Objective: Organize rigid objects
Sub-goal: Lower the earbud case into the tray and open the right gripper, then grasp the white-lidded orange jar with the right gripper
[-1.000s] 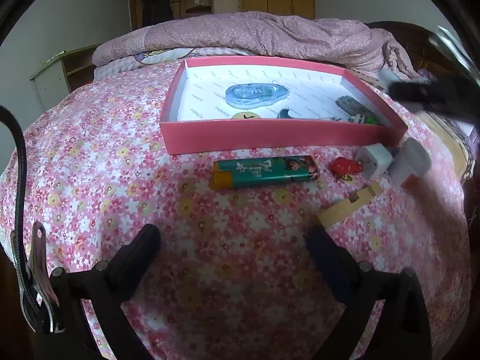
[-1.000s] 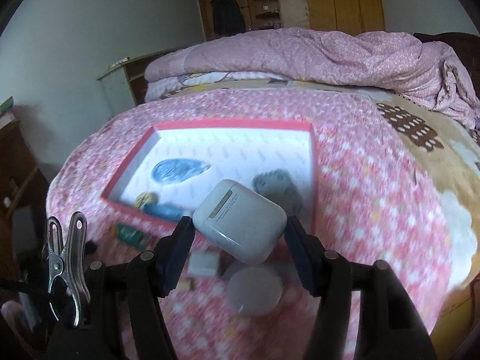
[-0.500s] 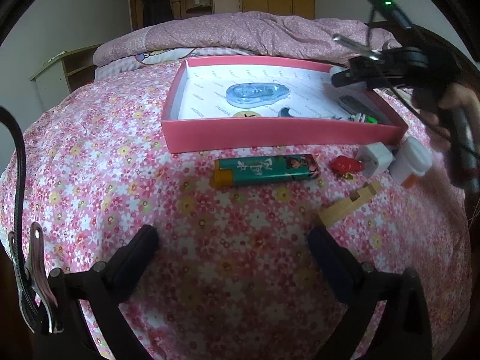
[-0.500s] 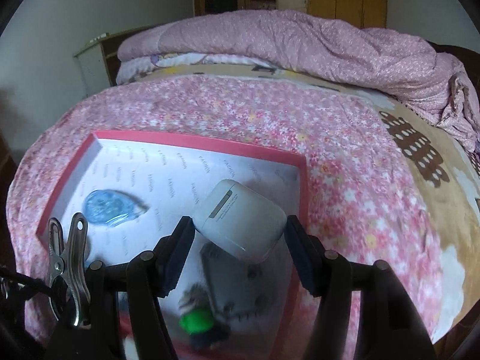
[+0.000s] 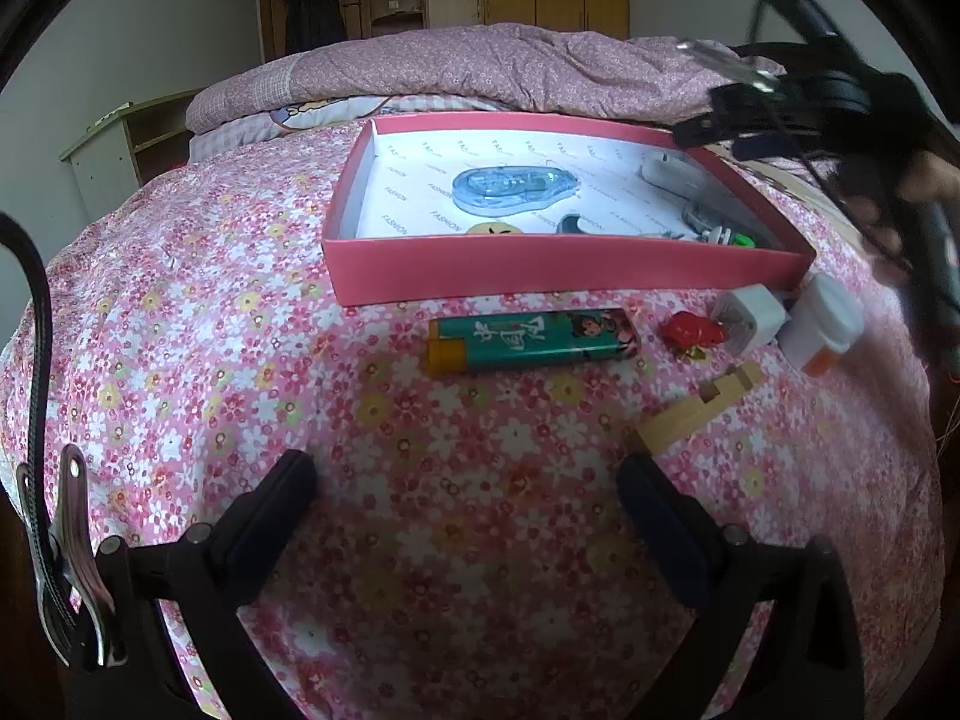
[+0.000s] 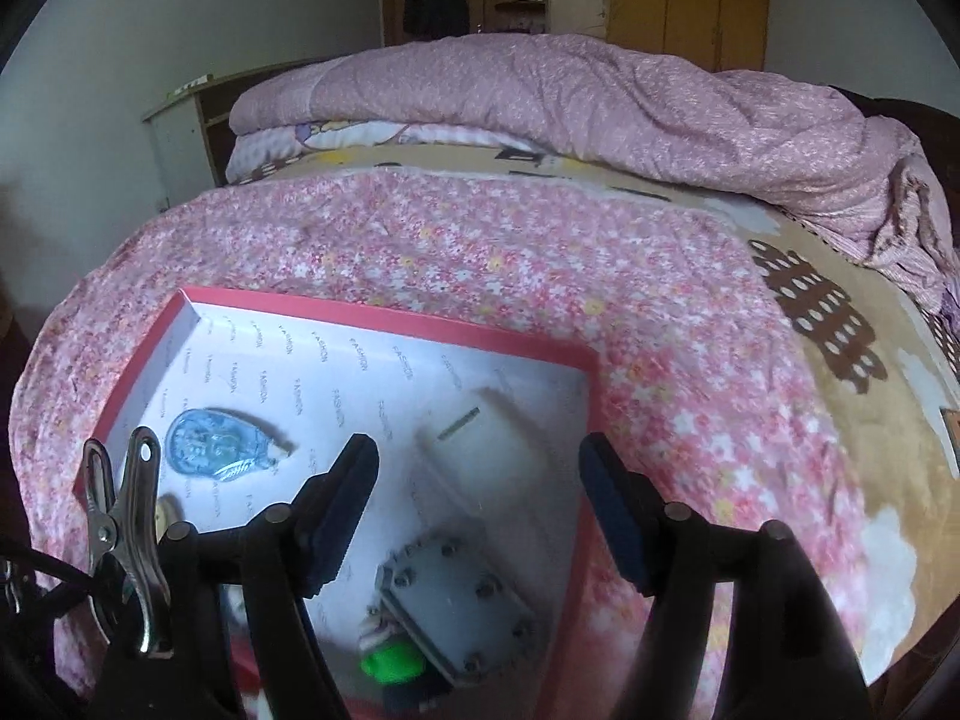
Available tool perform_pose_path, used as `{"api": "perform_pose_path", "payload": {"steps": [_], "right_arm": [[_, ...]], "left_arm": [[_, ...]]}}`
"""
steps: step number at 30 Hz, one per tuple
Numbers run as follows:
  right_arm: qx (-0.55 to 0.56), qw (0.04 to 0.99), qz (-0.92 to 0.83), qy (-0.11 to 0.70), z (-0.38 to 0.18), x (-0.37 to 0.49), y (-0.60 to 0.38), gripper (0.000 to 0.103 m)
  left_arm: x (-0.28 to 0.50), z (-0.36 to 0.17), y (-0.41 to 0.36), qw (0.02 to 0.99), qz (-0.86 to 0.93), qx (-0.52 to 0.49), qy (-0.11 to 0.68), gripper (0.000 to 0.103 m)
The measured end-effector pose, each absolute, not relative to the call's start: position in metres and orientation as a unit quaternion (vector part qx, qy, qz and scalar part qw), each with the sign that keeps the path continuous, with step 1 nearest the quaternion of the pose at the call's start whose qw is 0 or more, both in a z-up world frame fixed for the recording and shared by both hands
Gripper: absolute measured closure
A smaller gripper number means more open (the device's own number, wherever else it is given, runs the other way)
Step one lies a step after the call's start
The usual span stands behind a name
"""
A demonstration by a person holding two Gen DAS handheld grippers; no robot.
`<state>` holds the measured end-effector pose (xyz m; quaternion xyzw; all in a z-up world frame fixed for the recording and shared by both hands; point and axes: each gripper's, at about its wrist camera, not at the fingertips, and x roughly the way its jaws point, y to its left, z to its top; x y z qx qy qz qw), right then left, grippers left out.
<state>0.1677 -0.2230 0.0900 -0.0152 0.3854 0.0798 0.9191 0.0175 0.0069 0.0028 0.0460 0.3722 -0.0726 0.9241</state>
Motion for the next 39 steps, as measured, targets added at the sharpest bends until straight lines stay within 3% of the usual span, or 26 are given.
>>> {"api": "perform_pose_path", "payload": {"steps": [19, 29, 31, 33, 39], "right_arm": [[0.042, 0.922, 0.092, 0.374, 0.076, 0.028, -0.244, 0.032], [-0.018, 0.924, 0.066, 0.377, 0.048, 0.029, -0.214, 0.032], [-0.005, 0.923, 0.066, 0.379, 0.044, 0.033, -0.215, 0.037], [0.007, 0.918, 0.072, 0.391, 0.039, 0.035, -0.218, 0.06], [0.001, 0.922, 0.078, 0.378, 0.041, 0.02, -0.22, 0.061]], "left_arm": [[0.018, 0.003, 0.007, 0.924, -0.073, 0.046, 0.373, 0.0], [0.016, 0.003, 0.006, 0.924, -0.073, 0.045, 0.373, 0.0], [0.017, 0.004, 0.007, 0.923, -0.074, 0.044, 0.376, 0.0], [0.019, 0.007, 0.007, 0.92, -0.073, 0.046, 0.382, 0.001], [0.013, 0.021, 0.0, 0.916, -0.082, 0.046, 0.389, 0.004]]}}
